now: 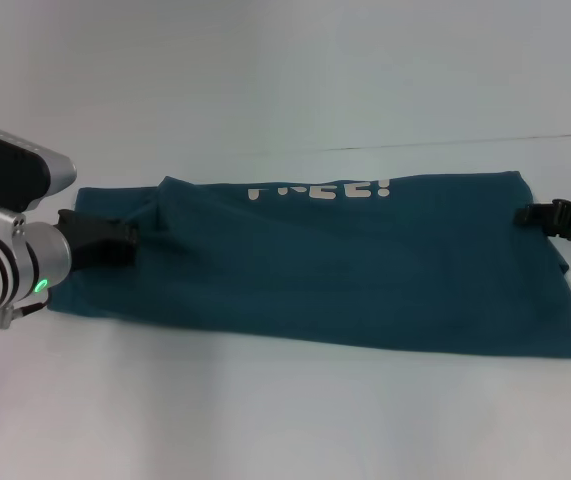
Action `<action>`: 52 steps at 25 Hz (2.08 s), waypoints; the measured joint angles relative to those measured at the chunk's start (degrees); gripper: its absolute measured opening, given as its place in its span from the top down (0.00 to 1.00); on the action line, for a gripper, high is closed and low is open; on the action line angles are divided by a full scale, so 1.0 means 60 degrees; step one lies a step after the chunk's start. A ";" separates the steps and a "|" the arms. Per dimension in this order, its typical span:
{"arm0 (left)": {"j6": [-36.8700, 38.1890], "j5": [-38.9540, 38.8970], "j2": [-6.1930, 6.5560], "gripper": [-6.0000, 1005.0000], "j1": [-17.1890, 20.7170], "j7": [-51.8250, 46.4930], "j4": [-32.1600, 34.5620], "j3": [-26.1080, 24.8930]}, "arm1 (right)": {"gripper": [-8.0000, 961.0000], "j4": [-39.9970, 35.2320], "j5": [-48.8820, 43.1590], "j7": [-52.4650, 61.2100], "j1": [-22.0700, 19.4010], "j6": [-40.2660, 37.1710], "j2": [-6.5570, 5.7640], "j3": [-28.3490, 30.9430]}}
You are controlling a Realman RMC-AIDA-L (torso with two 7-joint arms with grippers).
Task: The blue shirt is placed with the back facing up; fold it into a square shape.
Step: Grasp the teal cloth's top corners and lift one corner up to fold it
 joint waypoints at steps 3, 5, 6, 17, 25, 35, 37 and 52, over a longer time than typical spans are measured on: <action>-0.0003 -0.0001 0.0000 0.95 0.0003 -0.0001 -0.0001 -0.0001 | 0.44 0.0065 -0.0004 0.0005 0.0000 0.0040 -0.0005 -0.0042; -0.0006 -0.0002 0.0000 0.95 0.0003 0.0000 -0.0002 -0.0001 | 0.53 0.0077 -0.0006 -0.0100 -0.0001 0.0104 0.0004 -0.0183; -0.0007 -0.0002 0.0000 0.95 0.0002 0.0000 -0.0003 -0.0001 | 0.57 0.0077 -0.0007 -0.0171 0.0000 0.0135 0.0021 -0.0268; -0.0023 0.0000 0.0000 0.95 0.0062 -0.0001 -0.0004 -0.0006 | 0.96 -0.0028 0.0073 -0.0440 -0.0052 0.0176 0.0131 -0.0199; -0.0042 -0.0002 0.0000 0.95 0.0181 -0.0085 0.0033 -0.0557 | 0.98 -0.0065 0.0356 -0.0508 -0.0116 0.0173 0.0120 -0.0020; -0.0040 -0.0001 0.0000 0.95 0.0503 -0.0191 0.0160 -0.1217 | 0.98 -0.0072 0.0361 -0.0432 -0.0161 0.0225 0.0061 0.0165; 0.0000 0.0000 0.0000 0.95 0.0521 -0.0191 0.0163 -0.1217 | 0.98 -0.0074 0.0361 -0.0430 -0.0163 0.0230 0.0056 0.0166; 0.0902 -0.0003 0.0012 0.86 0.0688 -0.0929 0.1074 -0.1407 | 0.93 -0.0259 0.0446 -0.0524 -0.0355 -0.0169 0.0131 0.0165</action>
